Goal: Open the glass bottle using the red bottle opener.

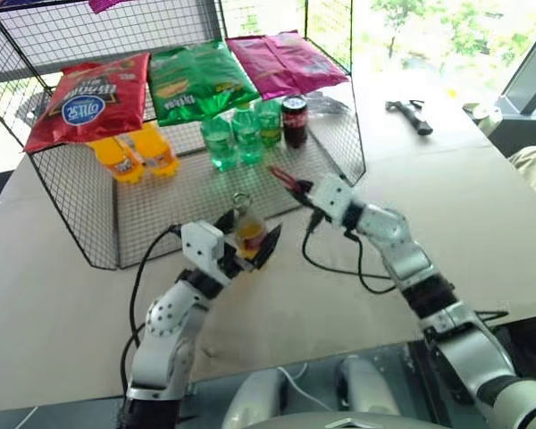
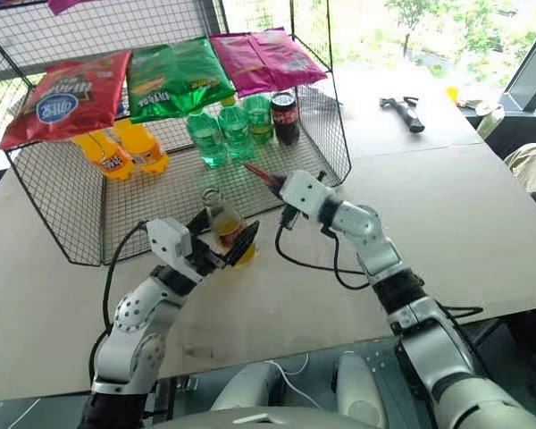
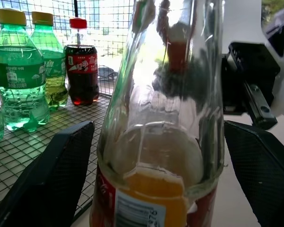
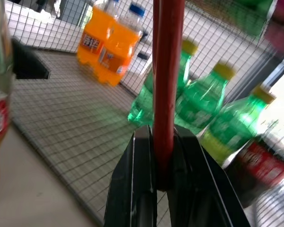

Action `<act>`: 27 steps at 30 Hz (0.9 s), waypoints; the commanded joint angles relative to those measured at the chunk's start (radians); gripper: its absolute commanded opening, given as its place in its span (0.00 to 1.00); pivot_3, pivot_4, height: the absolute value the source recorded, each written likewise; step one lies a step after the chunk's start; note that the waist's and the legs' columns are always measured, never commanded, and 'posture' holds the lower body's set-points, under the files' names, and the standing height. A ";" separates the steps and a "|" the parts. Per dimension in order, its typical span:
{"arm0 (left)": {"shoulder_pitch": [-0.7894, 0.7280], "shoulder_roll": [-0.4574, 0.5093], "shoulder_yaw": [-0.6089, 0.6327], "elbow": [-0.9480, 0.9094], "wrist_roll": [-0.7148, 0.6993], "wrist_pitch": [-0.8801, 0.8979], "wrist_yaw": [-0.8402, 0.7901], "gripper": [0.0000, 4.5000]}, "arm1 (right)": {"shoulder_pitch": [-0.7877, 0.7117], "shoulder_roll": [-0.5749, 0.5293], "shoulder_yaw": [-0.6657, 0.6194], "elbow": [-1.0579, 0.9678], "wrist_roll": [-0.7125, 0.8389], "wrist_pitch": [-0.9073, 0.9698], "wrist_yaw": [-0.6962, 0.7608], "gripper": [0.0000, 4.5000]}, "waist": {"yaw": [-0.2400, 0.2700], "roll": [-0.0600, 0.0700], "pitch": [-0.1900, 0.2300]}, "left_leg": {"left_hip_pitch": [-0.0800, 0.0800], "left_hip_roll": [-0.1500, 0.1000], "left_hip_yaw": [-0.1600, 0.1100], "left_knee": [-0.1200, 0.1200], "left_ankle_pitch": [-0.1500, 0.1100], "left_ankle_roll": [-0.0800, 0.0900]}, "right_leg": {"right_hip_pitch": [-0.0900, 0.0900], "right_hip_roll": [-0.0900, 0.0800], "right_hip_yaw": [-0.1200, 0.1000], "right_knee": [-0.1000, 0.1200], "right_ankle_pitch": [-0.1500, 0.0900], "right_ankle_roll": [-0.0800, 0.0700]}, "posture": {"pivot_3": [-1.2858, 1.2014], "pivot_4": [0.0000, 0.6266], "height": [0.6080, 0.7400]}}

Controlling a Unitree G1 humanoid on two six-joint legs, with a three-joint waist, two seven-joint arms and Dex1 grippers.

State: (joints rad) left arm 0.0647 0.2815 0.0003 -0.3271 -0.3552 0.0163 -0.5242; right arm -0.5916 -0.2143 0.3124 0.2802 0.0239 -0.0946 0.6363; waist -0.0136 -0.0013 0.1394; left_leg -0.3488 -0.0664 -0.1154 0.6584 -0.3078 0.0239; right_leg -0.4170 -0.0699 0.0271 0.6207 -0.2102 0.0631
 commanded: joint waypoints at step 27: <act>0.406 0.182 0.416 -0.105 -0.106 0.051 -0.019 1.00 | 0.370 -0.378 -0.230 -0.501 0.241 0.509 0.152 0.99 | 0.007 -0.006 0.005 | -0.001 0.001 -0.003 -0.004 0.000 0.000 | 0.002 -0.001 -0.005 -0.007 0.000 0.001 | 0.52 0.24 1.00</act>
State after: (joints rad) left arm 0.4555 0.4498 0.3598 -0.4502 -0.4708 0.0596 -0.5594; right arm -0.2531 -0.5657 0.1365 -0.1882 0.2787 0.5274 0.7610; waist -0.0061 -0.0069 0.1449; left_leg -0.3496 -0.0657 -0.1183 0.6539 -0.3081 0.0241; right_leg -0.4151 -0.0707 0.0217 0.6139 -0.2104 0.0638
